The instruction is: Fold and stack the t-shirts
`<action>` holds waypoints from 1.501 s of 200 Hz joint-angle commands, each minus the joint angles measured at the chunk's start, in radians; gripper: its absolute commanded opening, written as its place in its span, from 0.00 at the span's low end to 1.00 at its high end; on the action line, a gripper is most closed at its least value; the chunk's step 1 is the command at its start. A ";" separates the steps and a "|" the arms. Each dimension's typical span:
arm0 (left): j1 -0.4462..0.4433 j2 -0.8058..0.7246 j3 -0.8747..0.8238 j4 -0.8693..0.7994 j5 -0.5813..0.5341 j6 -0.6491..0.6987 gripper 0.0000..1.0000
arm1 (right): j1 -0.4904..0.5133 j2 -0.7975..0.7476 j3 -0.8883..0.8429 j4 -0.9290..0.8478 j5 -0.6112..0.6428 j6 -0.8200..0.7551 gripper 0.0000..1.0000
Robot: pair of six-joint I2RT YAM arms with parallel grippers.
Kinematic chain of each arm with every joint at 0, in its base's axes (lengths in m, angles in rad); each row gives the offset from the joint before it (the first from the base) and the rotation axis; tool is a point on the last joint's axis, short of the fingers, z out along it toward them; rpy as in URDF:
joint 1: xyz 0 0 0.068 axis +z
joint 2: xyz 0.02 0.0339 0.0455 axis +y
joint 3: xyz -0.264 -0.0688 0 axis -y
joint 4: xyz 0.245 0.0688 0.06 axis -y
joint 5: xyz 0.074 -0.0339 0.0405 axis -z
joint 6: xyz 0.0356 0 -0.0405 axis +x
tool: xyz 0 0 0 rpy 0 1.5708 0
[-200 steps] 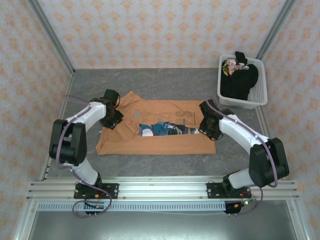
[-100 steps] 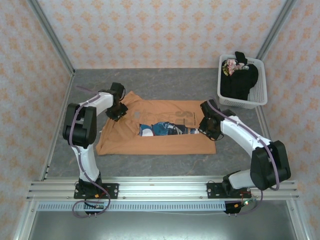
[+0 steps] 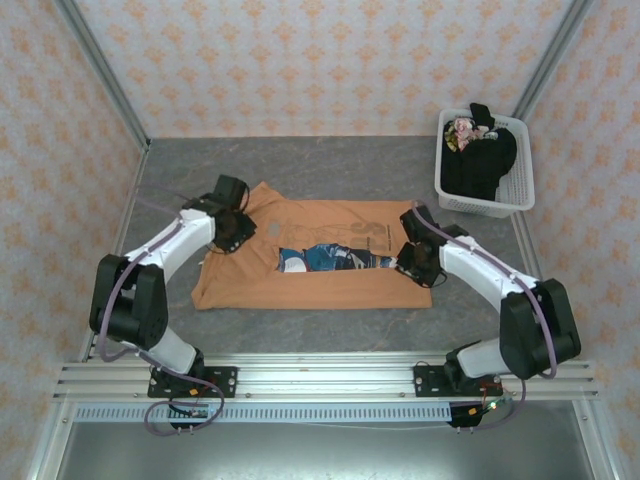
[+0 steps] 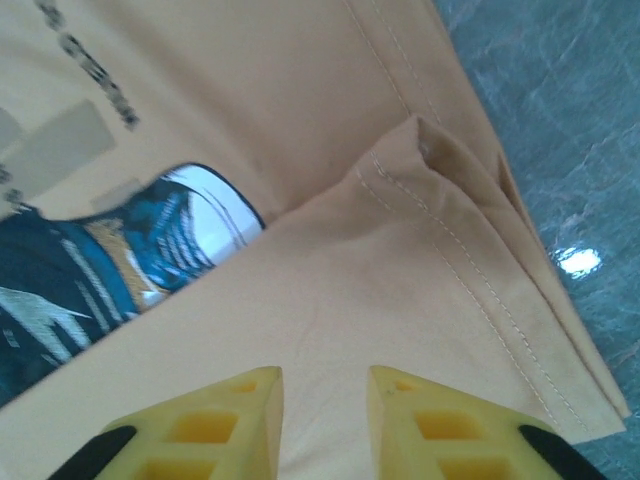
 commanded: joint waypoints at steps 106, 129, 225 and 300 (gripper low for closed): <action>0.065 -0.066 -0.232 -0.086 -0.081 -0.013 0.25 | 0.063 0.125 -0.052 -0.083 -0.089 -0.017 0.36; 0.084 -0.114 -0.115 -0.123 -0.103 0.024 0.33 | 0.063 0.060 0.023 -0.112 -0.041 -0.040 0.42; 0.289 0.379 0.531 -0.167 0.045 0.234 0.55 | -0.043 0.293 0.482 -0.046 -0.084 -0.178 0.60; 0.299 0.545 0.646 -0.175 -0.013 0.289 0.47 | -0.068 0.401 0.594 -0.048 -0.115 -0.163 0.61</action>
